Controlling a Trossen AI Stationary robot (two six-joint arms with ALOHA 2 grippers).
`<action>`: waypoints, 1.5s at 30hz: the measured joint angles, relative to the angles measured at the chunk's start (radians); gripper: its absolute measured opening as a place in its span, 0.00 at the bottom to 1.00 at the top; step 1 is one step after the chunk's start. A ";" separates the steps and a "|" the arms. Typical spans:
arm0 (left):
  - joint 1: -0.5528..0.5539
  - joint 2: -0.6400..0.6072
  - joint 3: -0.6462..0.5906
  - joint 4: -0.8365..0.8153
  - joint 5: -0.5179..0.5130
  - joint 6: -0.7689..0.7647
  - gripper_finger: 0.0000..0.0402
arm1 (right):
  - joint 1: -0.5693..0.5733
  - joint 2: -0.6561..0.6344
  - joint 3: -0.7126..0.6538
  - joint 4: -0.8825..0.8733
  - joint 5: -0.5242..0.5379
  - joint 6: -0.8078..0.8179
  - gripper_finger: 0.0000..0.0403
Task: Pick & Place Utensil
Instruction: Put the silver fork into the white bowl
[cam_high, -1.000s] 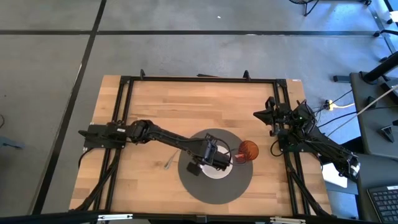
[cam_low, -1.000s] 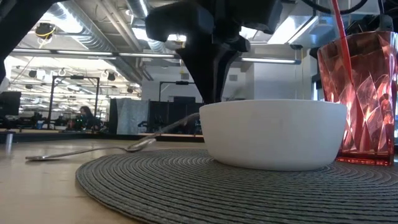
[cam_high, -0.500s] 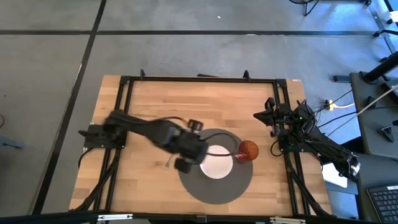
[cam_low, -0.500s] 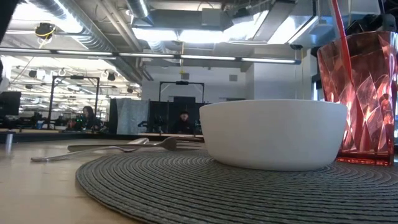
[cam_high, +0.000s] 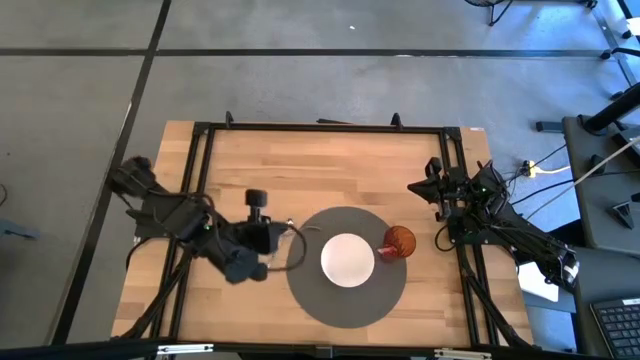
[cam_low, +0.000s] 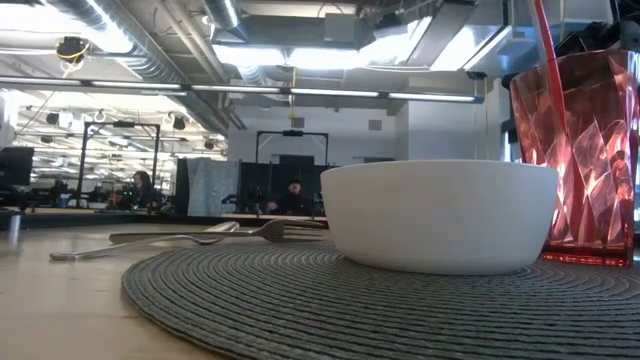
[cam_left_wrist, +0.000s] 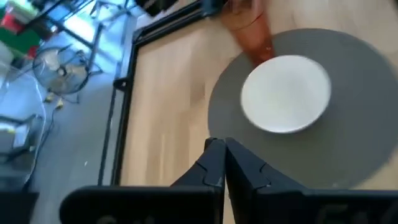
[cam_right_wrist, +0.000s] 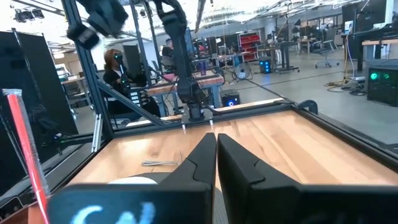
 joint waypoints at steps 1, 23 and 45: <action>0.014 -0.046 -0.098 0.071 0.005 -0.002 0.01 | 0.000 0.000 0.000 0.000 0.000 0.001 0.04; 0.578 -0.591 -1.447 1.610 0.610 0.199 0.00 | 0.000 0.000 0.000 0.000 0.003 -0.020 0.04; 0.593 -0.591 -1.503 1.725 0.662 0.216 0.00 | 0.000 0.000 0.000 0.000 0.001 -0.022 0.04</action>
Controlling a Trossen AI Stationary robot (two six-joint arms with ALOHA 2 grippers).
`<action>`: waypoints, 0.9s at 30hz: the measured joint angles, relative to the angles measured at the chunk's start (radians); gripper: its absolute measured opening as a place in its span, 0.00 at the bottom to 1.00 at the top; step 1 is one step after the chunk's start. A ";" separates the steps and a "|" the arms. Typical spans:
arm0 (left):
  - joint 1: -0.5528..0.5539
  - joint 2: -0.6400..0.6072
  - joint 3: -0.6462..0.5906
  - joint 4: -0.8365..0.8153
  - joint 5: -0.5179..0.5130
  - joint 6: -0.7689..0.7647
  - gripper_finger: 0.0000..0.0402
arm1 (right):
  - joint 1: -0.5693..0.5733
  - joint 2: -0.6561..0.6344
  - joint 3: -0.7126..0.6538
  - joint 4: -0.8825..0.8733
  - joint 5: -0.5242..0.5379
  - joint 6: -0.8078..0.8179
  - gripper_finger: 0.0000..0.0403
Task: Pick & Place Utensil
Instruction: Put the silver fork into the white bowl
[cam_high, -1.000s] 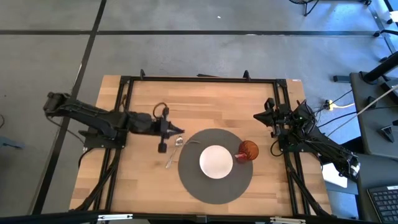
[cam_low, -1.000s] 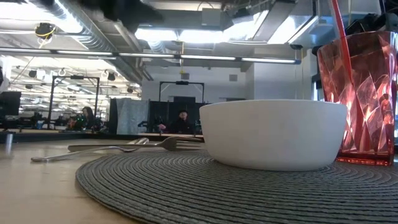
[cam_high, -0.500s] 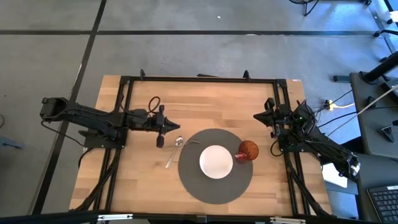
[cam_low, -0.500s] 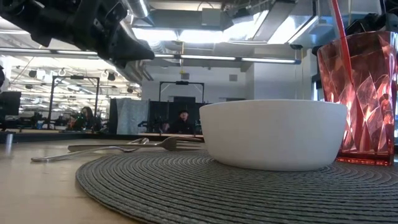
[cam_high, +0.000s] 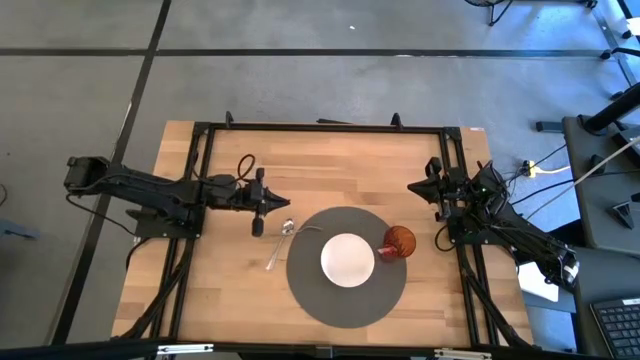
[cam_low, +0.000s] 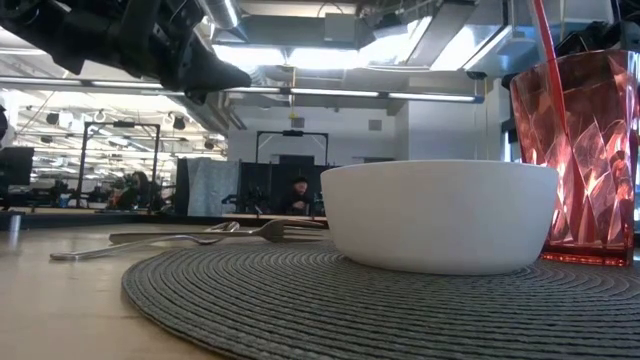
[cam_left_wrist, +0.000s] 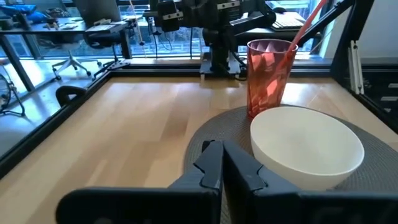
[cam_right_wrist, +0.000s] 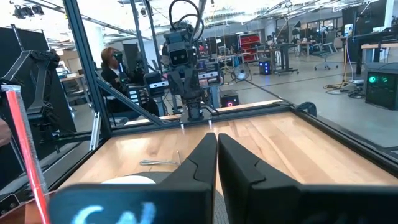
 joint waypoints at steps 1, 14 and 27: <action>0.000 0.000 0.000 0.003 0.001 -0.001 0.01 | 0.000 0.000 0.000 0.000 0.000 0.000 0.04; 0.001 0.000 0.000 0.004 0.131 -0.012 0.01 | 0.000 0.000 0.000 0.000 0.015 -0.001 0.04; 0.014 -0.012 -0.014 -0.004 0.004 0.030 0.00 | 0.000 0.000 0.000 0.000 0.007 0.021 0.04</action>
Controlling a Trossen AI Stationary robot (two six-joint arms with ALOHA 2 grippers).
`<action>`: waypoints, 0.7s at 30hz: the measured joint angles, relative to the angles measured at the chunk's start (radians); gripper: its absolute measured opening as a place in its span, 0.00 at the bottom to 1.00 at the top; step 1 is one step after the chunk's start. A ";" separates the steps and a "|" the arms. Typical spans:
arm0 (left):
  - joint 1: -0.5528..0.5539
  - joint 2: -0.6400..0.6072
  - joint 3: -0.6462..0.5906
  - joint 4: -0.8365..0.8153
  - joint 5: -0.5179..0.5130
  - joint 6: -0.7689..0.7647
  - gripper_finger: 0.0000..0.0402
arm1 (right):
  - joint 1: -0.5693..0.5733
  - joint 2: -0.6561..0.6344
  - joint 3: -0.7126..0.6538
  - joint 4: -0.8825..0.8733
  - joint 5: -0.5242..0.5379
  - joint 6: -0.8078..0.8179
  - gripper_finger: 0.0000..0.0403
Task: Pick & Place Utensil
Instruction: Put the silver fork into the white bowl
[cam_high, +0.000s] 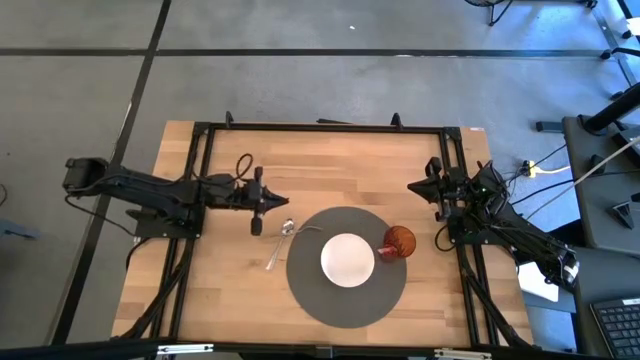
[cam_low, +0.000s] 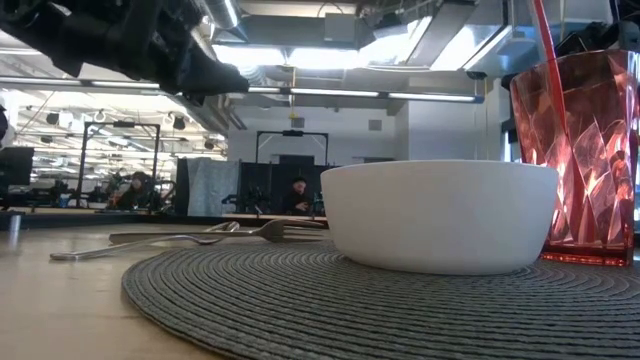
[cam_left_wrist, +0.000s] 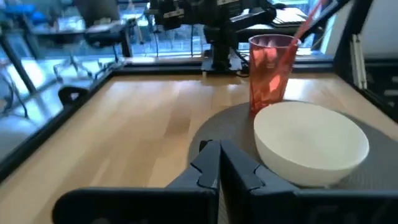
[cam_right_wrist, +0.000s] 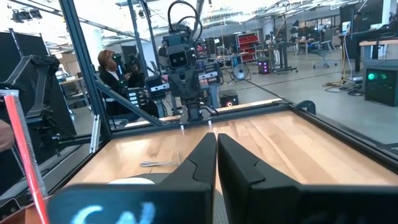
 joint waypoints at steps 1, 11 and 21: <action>0.000 -0.016 -0.014 0.017 0.000 0.011 0.00 | 0.000 0.000 0.000 0.000 0.000 0.001 0.04; 0.030 -0.156 -0.173 0.092 -0.088 -0.170 0.00 | 0.000 0.000 0.000 0.000 -0.016 0.000 0.04; 0.030 -0.150 -0.200 0.031 -0.190 -0.194 0.01 | 0.000 0.000 0.000 0.000 -0.016 0.000 0.04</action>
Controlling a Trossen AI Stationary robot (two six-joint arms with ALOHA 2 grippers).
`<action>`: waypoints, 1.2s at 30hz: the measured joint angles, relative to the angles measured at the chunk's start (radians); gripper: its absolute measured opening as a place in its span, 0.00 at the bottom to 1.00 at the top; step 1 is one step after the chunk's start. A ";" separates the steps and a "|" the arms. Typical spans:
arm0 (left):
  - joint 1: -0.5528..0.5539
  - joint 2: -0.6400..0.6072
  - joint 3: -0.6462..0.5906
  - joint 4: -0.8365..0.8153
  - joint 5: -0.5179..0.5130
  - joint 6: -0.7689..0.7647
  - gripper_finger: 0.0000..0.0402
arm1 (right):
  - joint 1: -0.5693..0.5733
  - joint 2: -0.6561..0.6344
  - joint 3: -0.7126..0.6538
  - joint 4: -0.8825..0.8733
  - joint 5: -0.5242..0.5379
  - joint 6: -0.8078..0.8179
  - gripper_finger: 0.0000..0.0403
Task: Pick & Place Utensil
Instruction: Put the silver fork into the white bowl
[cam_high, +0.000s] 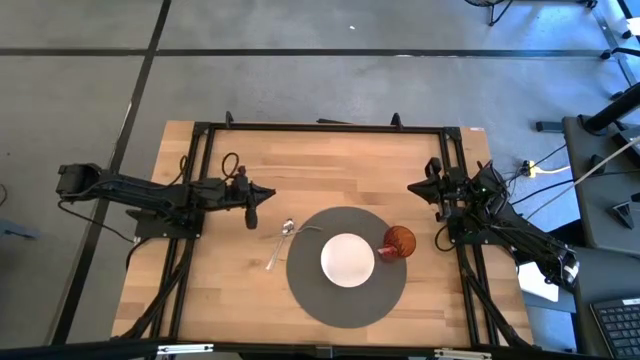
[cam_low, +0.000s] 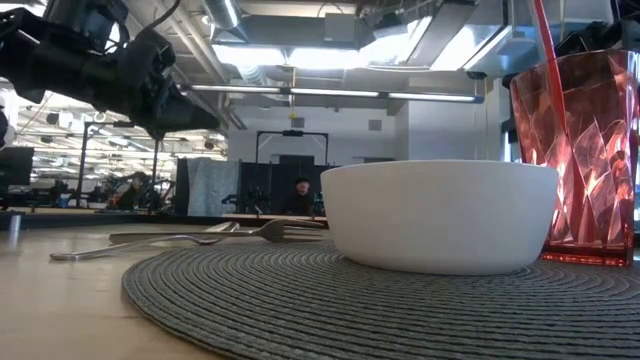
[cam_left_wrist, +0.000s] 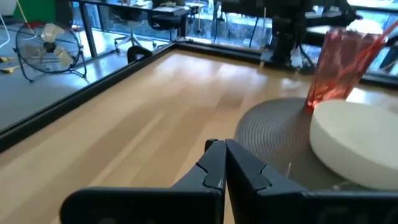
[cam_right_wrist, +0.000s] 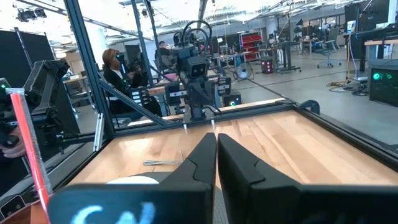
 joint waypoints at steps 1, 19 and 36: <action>0.000 0.000 0.000 -0.006 0.000 0.011 0.01 | 0.000 0.000 0.000 0.000 0.000 0.000 0.04; -0.002 0.000 0.000 -0.090 -0.014 -0.005 0.02 | 0.000 0.000 0.000 -0.001 -0.009 -0.008 0.04; -0.002 0.000 0.000 -0.123 -0.028 -0.041 0.00 | 0.000 0.000 0.000 -0.040 -0.008 -0.027 0.04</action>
